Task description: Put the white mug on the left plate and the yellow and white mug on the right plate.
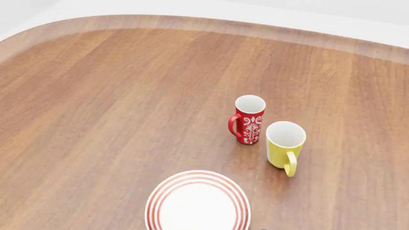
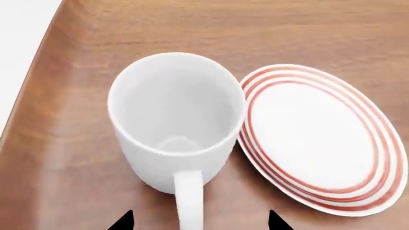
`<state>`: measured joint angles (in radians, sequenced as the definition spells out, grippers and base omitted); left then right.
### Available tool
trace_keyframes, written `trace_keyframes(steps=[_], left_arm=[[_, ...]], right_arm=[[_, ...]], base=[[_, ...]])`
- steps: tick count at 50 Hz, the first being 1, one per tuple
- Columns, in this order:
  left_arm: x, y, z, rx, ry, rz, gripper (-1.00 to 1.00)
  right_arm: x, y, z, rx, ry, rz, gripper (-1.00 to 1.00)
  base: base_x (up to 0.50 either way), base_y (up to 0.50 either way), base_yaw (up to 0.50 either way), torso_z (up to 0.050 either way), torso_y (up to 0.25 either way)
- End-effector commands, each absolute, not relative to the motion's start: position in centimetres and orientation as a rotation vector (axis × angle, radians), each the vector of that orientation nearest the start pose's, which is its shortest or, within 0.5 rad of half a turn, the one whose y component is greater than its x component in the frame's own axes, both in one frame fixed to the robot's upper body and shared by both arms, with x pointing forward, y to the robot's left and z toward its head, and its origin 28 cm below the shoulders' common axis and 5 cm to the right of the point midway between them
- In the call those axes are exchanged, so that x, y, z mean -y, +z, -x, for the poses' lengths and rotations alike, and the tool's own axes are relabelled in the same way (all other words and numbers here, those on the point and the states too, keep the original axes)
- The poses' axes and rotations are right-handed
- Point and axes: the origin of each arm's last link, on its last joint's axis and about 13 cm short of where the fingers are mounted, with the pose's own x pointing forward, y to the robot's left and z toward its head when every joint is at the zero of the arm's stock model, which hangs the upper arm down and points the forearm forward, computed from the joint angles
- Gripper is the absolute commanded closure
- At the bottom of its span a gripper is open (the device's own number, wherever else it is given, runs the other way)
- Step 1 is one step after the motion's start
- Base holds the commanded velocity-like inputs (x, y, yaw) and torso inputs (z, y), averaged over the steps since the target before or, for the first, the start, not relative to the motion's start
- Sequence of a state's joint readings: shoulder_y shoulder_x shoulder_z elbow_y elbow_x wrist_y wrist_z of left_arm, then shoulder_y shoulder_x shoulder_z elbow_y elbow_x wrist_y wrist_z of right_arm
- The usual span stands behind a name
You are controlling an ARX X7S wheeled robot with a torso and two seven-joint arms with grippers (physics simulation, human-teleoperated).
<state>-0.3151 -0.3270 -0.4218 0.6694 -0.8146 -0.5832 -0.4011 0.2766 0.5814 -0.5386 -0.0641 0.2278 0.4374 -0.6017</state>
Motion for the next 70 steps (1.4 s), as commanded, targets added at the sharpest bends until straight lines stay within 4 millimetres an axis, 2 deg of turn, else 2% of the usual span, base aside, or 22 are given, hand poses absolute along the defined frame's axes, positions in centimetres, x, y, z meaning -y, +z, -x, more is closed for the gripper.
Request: trace_keyframes(steps=[1,22,23,37,51,60,70], left_arm=[[-29.1,20.8,-21.2,0.449,0.240,0.378,-1.00],[-29.1,20.9,-21.1,0.451,0.240,0.384,-1.00],[-29.2,20.9,-21.0,0.452,0.241,0.385,-1.00],[-29.2,21.0,-21.0,0.455,0.243,0.387,-1.00],[-29.2,21.0,-21.1,0.454,0.244,0.385,-1.00],[-29.2,21.1,-21.0,0.457,0.242,0.385,-1.00],[-29.2,21.2,-20.9,0.459,0.242,0.386,-1.00]], right_arm=[[15.2,2.6,-24.0,-0.500,0.988,0.389,-1.00],[14.9,2.0,-24.7,-0.532,1.002,0.381,-1.00],[14.9,2.0,-24.8,-0.533,1.004,0.381,1.00],[14.8,2.4,-24.6,-0.485,1.002,0.353,1.00],[14.4,6.3,-23.7,-0.246,0.941,0.334,1.00],[14.8,7.8,-24.9,-0.175,0.814,0.236,1.00],[14.8,8.1,-26.6,-0.251,0.708,0.168,1.00]], base=[[0.00,0.00,0.00,0.000,0.000],[0.00,0.00,0.00,0.000,0.000],[0.00,0.00,0.00,0.000,0.000],[0.00,0.00,0.00,0.000,0.000],[0.00,0.00,0.00,0.000,0.001],[0.00,0.00,0.00,0.000,0.000],[0.00,0.00,0.00,0.000,0.000]])
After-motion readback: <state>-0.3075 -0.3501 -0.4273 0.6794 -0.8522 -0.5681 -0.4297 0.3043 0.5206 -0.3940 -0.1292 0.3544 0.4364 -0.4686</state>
